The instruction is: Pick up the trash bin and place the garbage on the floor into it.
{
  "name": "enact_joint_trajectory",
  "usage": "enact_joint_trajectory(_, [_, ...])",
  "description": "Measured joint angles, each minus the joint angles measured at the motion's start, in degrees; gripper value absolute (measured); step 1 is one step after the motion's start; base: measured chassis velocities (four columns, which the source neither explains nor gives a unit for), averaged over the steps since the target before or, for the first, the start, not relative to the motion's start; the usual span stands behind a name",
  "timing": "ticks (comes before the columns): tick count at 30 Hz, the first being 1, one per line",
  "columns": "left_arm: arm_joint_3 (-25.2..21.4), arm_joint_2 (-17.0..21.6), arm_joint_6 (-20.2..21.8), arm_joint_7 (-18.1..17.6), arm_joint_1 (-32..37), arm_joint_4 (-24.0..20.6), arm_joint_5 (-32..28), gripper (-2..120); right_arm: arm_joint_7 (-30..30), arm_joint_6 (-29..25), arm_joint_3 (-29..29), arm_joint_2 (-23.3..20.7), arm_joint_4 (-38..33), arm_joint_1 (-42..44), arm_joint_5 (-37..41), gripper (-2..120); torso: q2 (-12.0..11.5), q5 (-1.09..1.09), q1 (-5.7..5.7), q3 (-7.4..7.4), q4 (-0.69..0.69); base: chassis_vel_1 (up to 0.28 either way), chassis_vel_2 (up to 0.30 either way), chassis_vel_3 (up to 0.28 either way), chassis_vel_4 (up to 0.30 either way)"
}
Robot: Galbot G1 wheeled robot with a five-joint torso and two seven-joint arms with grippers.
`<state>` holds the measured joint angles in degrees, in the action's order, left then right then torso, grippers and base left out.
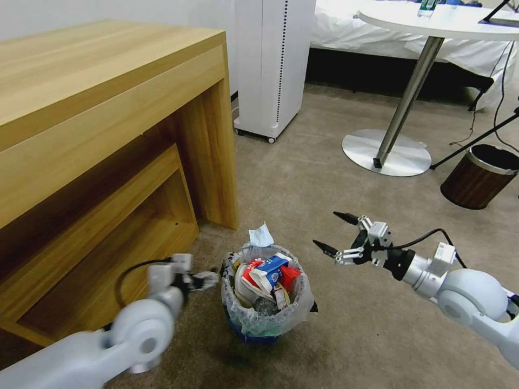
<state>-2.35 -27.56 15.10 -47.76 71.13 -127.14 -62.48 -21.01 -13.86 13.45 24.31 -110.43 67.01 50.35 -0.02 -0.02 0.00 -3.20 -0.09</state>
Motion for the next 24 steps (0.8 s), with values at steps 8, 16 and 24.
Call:
enact_joint_trajectory(8, [-22.81,-4.2,-1.08,1.97,18.83,-5.06,15.62,100,14.53,5.49,8.88,5.69,-1.96,1.92,-1.15,100,0.0,0.0,0.0,0.01,-0.02,0.0,0.0,0.0,0.0])
enact_joint_trajectory(16, [-41.94,-13.89,-2.68,6.08,36.72,-10.32,31.44,100,35.22,16.84,25.9,12.45,-2.28,10.16,-6.23,100,0.0,0.03,0.0,0.01,-0.02,0.0,0.0,0.0,0.0])
enact_joint_trajectory(24, [-45.43,-30.11,-9.67,10.06,39.03,-10.66,45.38,100,34.37,11.36,37.72,23.5,-3.69,19.93,-13.75,100,0.0,0.04,-0.01,0.01,-0.04,0.0,0.0,0.0,0.0])
